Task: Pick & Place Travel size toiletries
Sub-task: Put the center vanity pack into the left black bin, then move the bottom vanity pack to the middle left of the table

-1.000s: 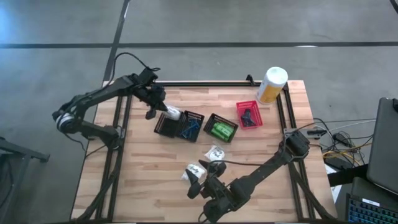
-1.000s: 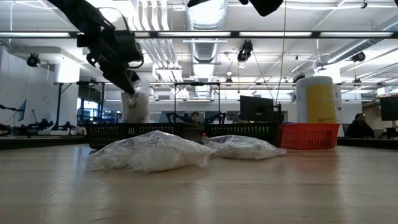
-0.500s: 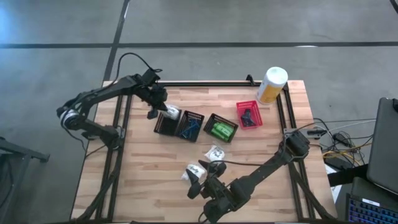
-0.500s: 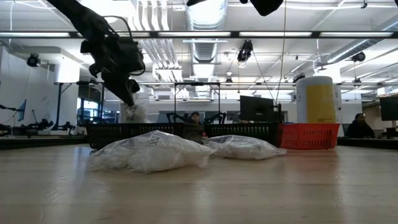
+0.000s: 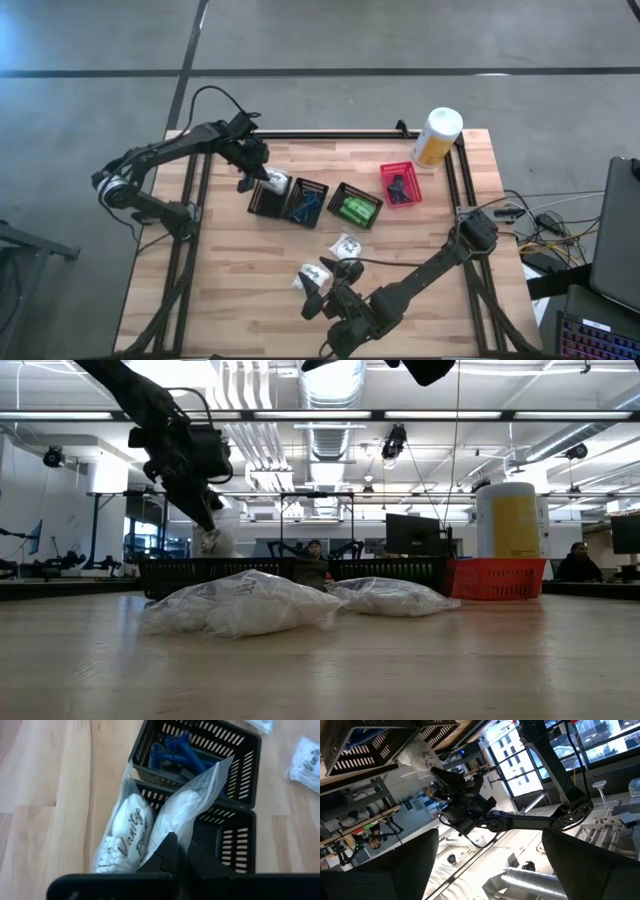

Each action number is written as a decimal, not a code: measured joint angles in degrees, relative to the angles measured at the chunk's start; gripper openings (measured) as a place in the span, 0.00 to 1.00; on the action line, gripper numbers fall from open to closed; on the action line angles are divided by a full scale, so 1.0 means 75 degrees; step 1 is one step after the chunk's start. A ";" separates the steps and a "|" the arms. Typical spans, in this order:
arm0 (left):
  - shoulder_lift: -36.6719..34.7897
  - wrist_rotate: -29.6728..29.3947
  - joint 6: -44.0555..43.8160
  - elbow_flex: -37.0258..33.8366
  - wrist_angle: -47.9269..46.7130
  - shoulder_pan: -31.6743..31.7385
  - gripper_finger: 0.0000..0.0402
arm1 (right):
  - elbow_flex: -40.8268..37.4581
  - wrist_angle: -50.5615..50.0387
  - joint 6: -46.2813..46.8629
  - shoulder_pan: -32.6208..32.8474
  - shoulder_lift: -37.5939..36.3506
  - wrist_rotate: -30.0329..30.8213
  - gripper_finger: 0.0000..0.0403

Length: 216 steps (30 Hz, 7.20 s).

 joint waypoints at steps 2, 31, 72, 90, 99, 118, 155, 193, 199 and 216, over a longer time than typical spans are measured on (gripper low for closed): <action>0.0000 0.0038 -0.0090 0.0000 -0.0010 0.0000 0.00 | 0.0000 0.0000 0.0000 0.0000 0.0000 0.0000 0.85; -0.0152 -0.0932 -0.1404 -0.0451 0.0849 -0.0015 0.34 | -0.0002 0.0000 -0.0001 -0.0020 0.0000 -0.0006 0.83; -0.2870 -0.3510 -0.5753 -0.1689 0.1785 -0.7822 0.37 | -0.0002 -0.0003 -0.0006 -0.0079 0.0003 0.0428 0.85; -0.1318 -0.4276 -0.7215 -0.2612 0.3904 -0.9197 0.37 | -0.0001 0.0003 0.0037 -0.0085 0.0003 0.0369 0.84; -0.1162 -0.4268 -0.7174 -0.2483 0.3933 -0.9229 0.37 | 0.0001 0.0003 0.0061 -0.0085 0.0003 0.0372 0.81; -0.0333 -0.4195 -0.6755 -0.2474 0.5410 -0.9548 0.37 | 0.0001 0.0003 0.0052 -0.0099 0.0003 0.0372 0.88; -0.0414 -0.4074 -0.7033 -0.2483 0.5419 -0.9725 0.37 | 0.0001 0.0006 0.1399 -0.0114 0.0003 0.0229 0.90; -0.0417 -0.4084 -0.7170 -0.2498 0.5466 -0.9774 0.37 | 0.0001 0.0004 0.1658 -0.0197 -0.0011 -0.5899 0.90; -0.0417 -0.4084 -0.7177 -0.2500 0.5452 -0.9774 0.37 | 0.0100 -0.0069 0.1658 -0.0372 -0.0257 -0.6882 0.90; -0.0417 -0.4084 -0.7186 -0.2500 0.5406 -0.9780 0.37 | 0.0111 0.0289 0.1658 -0.0493 -0.0408 -0.8032 0.90</action>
